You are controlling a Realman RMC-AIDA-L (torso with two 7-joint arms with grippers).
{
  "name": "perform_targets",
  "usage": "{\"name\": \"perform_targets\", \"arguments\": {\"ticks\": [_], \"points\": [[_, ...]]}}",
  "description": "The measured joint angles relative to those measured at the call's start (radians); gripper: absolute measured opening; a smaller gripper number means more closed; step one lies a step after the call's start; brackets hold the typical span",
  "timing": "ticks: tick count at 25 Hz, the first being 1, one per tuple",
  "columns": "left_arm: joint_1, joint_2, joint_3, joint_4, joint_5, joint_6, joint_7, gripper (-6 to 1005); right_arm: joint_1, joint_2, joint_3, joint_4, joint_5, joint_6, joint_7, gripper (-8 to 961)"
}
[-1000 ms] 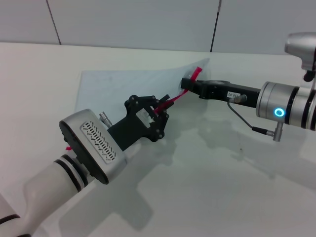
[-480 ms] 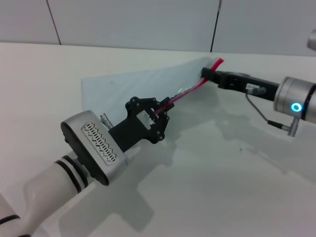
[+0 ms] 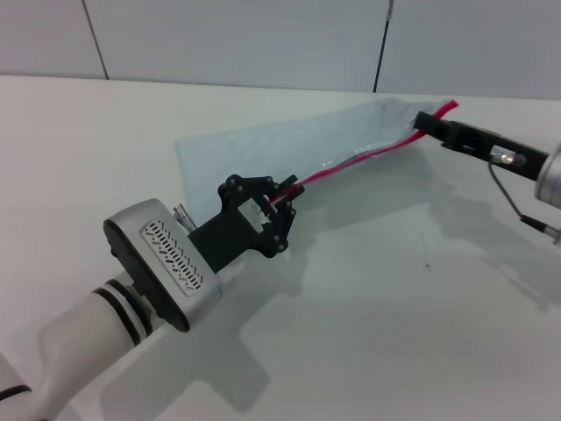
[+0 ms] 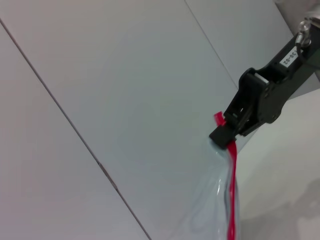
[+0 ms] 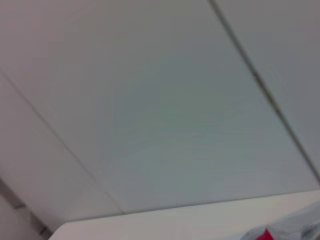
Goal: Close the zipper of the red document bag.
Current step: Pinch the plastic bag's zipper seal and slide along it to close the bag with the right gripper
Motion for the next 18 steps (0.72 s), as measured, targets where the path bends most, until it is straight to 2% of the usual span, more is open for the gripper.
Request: {"name": "perform_targets", "arguments": {"ticks": [18], "points": [[0.005, 0.002, 0.0, 0.0, -0.003, 0.0, -0.001, 122, -0.091, -0.005, 0.0, -0.083, 0.078, -0.037, 0.036, 101]]}}
